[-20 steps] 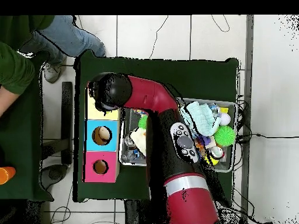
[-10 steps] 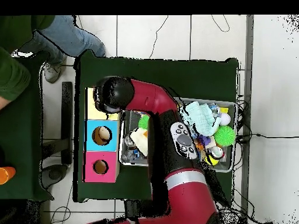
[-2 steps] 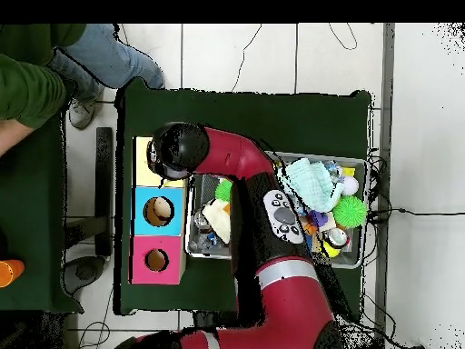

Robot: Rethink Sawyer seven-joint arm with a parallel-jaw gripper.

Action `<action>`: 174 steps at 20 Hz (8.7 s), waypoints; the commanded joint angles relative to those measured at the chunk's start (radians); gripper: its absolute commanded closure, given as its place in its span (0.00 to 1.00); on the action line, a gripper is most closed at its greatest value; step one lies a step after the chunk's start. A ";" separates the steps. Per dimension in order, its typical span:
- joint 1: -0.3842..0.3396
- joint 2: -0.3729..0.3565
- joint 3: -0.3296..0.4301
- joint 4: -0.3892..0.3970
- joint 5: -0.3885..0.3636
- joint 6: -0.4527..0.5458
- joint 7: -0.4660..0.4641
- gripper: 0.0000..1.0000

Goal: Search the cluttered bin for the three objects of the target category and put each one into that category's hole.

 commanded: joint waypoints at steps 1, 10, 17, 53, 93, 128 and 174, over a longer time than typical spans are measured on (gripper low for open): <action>-0.039 0.033 0.100 0.061 0.038 0.113 0.050 1.00; -0.115 -0.044 0.200 0.195 0.056 0.115 -0.012 1.00; -0.110 -0.028 0.199 0.188 0.032 0.112 0.026 1.00; -0.030 0.145 0.084 0.005 -0.074 0.003 0.045 1.00; -0.115 0.013 0.159 0.150 -0.085 -0.129 0.007 0.00; -0.081 0.045 0.135 0.054 -0.081 -0.043 0.006 0.00; -0.072 0.045 0.183 0.038 -0.050 0.002 0.004 0.00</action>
